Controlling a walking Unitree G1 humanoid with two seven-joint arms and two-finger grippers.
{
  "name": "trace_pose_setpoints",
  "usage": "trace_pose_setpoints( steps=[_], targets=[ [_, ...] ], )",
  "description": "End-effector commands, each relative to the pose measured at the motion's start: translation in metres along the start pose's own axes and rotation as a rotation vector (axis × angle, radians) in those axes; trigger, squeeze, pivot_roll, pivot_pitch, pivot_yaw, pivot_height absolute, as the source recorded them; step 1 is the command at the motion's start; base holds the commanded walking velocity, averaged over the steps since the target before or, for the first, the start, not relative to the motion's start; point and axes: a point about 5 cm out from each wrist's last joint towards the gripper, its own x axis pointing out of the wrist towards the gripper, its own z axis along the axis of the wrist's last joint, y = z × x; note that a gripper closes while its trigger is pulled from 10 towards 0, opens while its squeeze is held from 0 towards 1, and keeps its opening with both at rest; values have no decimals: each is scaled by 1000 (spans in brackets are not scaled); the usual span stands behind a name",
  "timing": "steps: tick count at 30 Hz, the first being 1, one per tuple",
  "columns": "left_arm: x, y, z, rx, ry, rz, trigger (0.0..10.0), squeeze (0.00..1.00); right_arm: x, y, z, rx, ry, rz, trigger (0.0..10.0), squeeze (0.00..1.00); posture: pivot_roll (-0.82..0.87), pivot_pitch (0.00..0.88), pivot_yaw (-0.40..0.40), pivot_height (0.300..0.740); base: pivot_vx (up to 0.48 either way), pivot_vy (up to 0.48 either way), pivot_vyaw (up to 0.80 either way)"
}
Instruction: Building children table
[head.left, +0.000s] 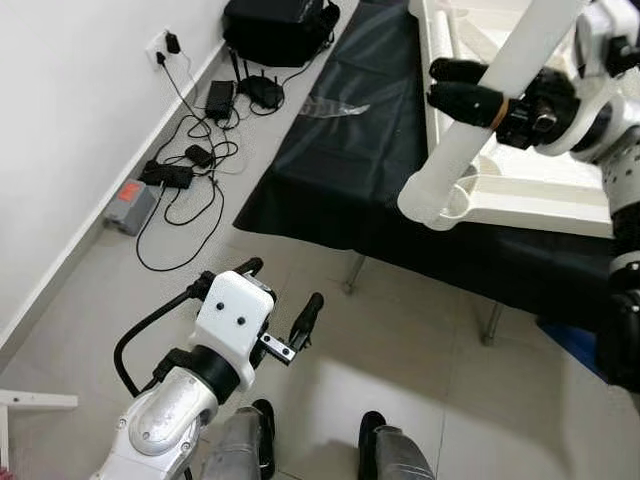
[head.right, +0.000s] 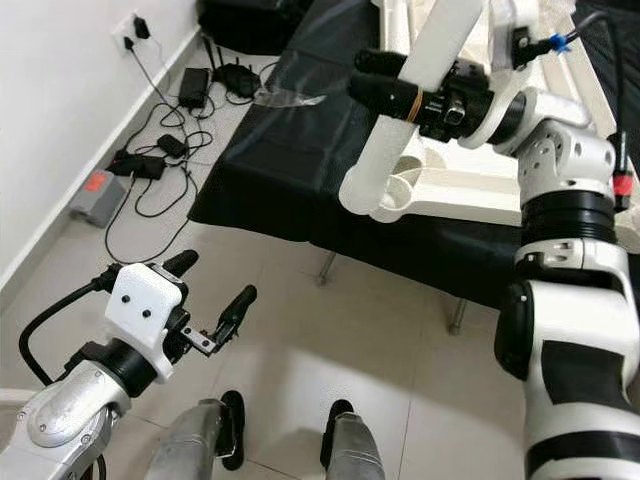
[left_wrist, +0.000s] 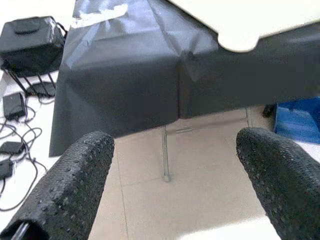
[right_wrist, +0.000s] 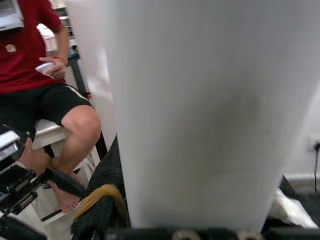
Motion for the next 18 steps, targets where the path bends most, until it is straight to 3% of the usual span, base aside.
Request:
trace_pose_setpoints(
  steps=[1, 12, 15, 18],
  targets=[
    [-5, 0, 1, 0, 11, -13, 10000, 0, -2, 0, 14, -65, 7, 27, 10000, 0, 247, 304, 17, 740, 0, 0, 0],
    [-5, 0, 4, 3, 13, -27, 10000, 0, -14, -5, 9, -112, 162, -26, 10000, 0, 254, 303, 18, 740, 0, 0, 0],
    [-5, 0, 4, 7, 18, -34, 10000, 0, -26, -6, 2, -115, 249, -74, 10000, 0, 250, 313, 24, 740, 0, 0, 0],
    [-4, 0, 3, 6, 24, -40, 10000, 0, -40, -7, 3, -107, 243, -138, 10000, 0, 243, 312, 25, 740, 0, 0, 0]
  ],
)
